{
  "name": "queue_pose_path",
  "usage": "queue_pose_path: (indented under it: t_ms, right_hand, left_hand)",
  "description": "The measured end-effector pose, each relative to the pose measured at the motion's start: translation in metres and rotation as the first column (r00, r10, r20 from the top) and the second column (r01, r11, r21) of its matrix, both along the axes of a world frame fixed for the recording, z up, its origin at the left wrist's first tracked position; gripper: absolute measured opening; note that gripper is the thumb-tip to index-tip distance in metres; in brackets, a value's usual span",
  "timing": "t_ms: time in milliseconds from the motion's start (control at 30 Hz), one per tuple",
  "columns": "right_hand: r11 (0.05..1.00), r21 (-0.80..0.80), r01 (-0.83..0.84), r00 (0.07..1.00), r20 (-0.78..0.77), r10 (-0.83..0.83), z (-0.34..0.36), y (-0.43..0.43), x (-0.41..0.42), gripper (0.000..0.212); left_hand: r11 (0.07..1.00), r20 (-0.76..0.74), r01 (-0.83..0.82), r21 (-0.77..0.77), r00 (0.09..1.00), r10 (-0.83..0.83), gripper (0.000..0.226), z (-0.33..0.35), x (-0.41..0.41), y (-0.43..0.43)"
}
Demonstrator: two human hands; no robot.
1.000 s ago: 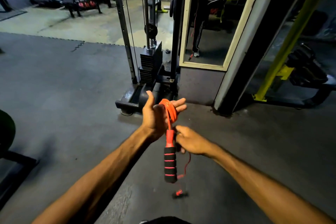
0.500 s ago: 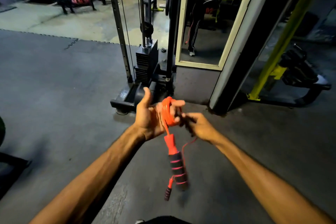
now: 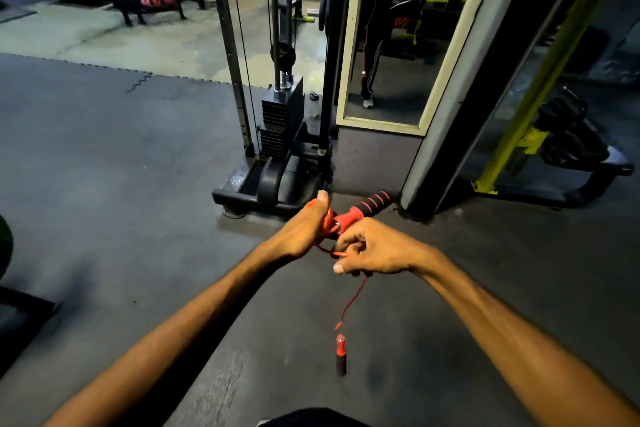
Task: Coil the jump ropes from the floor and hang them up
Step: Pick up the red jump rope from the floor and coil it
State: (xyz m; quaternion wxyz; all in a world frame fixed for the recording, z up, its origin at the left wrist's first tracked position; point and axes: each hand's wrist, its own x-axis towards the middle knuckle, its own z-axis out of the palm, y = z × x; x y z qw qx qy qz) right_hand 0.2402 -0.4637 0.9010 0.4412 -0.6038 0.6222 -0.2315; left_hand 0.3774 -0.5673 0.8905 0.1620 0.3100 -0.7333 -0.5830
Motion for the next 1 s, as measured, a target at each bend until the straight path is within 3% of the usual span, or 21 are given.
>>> queue_pose_path:
  t_ms: [133,300,400,500,667,733,767,833,867,933,1000]
  right_hand:
    - [0.994,-0.093,0.058,0.997,0.058,-0.052,-0.01,0.003,0.002,0.019]
    - [0.995,-0.08,0.062,0.993,0.107,-0.053,-0.014,0.006,0.002,0.016]
    - [0.986,0.029,0.166,0.965,0.202,-0.168,-0.023,0.006,0.009,0.025]
    - [0.955,0.121,0.272,0.885,0.359,-0.297,-0.036,0.009,0.018,0.037]
    - [0.918,0.176,0.355,0.833,0.387,-0.396,-0.048,0.009,0.029,0.052]
    - [0.904,0.194,0.381,0.831,0.356,-0.427,-0.05,0.006,0.02,0.05]
    - [0.904,0.273,0.33,0.807,0.414,-0.42,-0.05,0.005,0.012,0.046]
    - [0.865,0.434,0.252,0.652,0.585,-0.483,-0.043,0.007,-0.002,0.037]
    - [0.838,0.404,0.368,0.637,0.547,-0.543,-0.044,0.008,-0.013,0.037]
    - [0.764,0.128,0.632,0.691,0.353,-0.631,-0.044,0.013,-0.029,0.04]
    - [0.743,0.053,0.667,0.683,0.355,-0.639,-0.043,0.018,-0.037,0.041]
  left_hand:
    - [0.907,-0.107,-0.092,0.411,0.983,0.148,0.076,-0.008,0.002,-0.011]
    - [0.953,-0.077,-0.094,0.288,0.99,0.121,0.062,-0.007,-0.001,-0.015]
    - [0.857,-0.213,-0.135,0.497,0.939,0.271,0.055,0.007,-0.009,-0.019]
    - [0.71,-0.348,-0.057,0.702,0.842,0.411,0.053,0.029,-0.016,-0.022]
    - [0.598,-0.464,0.104,0.795,0.738,0.489,0.059,0.058,-0.025,-0.014]
    - [0.521,-0.491,0.233,0.821,0.754,0.437,0.059,0.064,-0.021,-0.013]
    - [0.478,-0.515,0.317,0.819,0.772,0.371,0.057,0.064,-0.016,-0.016]
    - [0.415,-0.588,0.49,0.767,0.795,0.147,0.053,0.067,-0.003,-0.024]
    - [0.406,-0.605,0.544,0.734,0.796,0.028,0.053,0.069,0.003,-0.028]
    - [0.49,-0.517,0.506,0.71,0.847,-0.126,0.054,0.071,0.008,-0.034]
    - [0.652,-0.315,0.335,0.68,0.937,-0.152,0.055,0.072,0.006,-0.038]
